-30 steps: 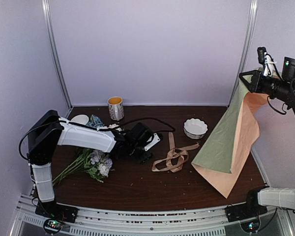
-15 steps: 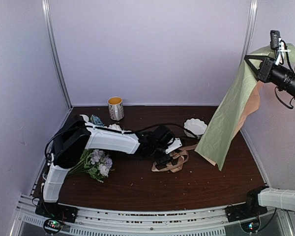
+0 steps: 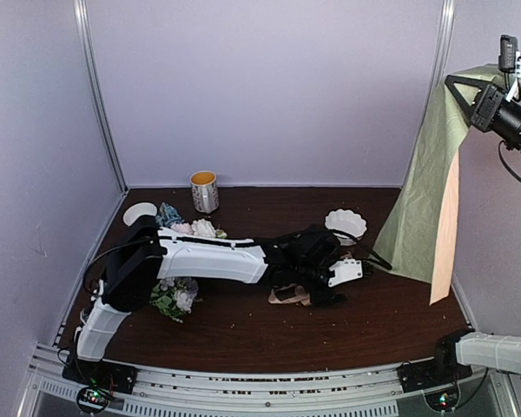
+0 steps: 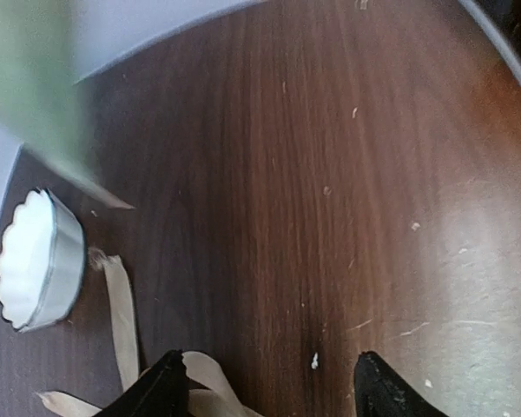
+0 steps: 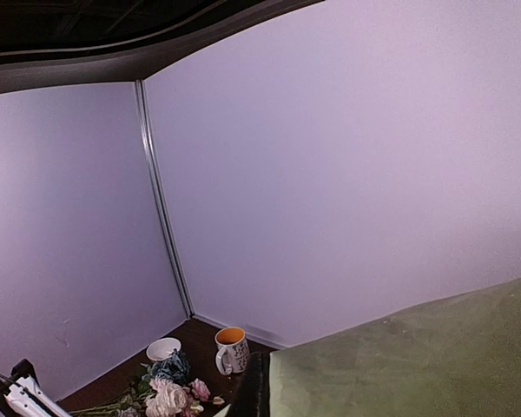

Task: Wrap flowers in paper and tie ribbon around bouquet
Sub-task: Pass from the right arm to the left

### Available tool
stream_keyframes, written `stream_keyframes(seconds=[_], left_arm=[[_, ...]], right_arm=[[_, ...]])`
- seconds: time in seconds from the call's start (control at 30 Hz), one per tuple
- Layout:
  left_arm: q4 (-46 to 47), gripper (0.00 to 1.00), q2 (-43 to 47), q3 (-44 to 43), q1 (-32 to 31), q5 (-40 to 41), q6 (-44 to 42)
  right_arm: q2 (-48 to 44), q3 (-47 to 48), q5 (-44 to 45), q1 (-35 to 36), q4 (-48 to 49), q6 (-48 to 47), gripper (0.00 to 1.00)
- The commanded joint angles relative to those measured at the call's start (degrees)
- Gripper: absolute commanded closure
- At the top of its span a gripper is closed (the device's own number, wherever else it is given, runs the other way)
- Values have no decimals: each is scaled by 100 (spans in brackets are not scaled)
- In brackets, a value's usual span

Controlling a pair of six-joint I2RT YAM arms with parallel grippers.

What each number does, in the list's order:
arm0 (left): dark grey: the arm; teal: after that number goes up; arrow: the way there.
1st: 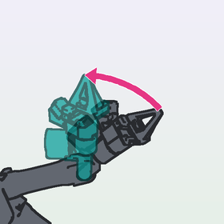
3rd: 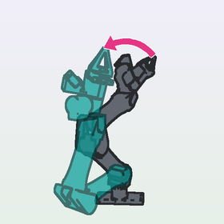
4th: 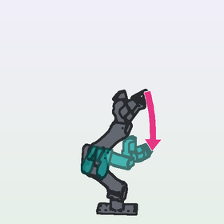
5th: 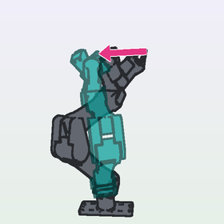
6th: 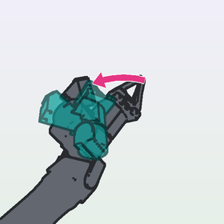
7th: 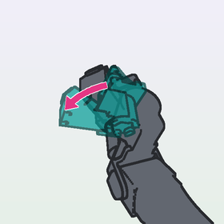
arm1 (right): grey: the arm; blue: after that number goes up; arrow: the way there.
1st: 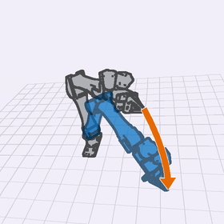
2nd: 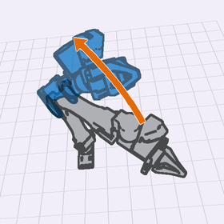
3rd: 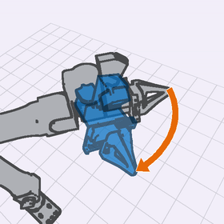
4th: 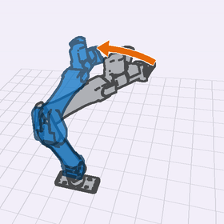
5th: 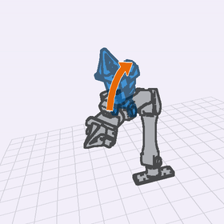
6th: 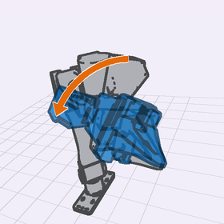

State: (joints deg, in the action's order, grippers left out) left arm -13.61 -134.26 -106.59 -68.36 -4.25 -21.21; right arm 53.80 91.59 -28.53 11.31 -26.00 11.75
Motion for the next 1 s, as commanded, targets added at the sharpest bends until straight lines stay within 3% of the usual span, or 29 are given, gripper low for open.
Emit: stream_keyframes(seconds=[0.0, 0.17, 0.27, 0.5, 0.7, 0.97], left_arm=[[1298, 32, 1523, 1144, 296, -715, 295], [2126, 28, 3441, 3220, 847, -374, 945], [1921, 21, 4637, 3940, 866, 184, 764], [647, 9, 6582, 3609, 912, 659, 1606], [-92, 3, 6516, 2764, 824, 185, 2466], [-152, 2, 6091, 2624, 798, -170, 2528]], right_arm=[[209, 197, -72, 191, 231, 238, 100], [452, 339, 609, 991, 120, 90, 100], [648, 391, 1400, 1814, 130, -105, 100], [1469, 834, 3676, 3567, 38, -675, 100], [2364, 1260, 5034, 4593, 218, -1019, 100], [3265, 1776, 5360, 5031, 329, -1158, 100]])
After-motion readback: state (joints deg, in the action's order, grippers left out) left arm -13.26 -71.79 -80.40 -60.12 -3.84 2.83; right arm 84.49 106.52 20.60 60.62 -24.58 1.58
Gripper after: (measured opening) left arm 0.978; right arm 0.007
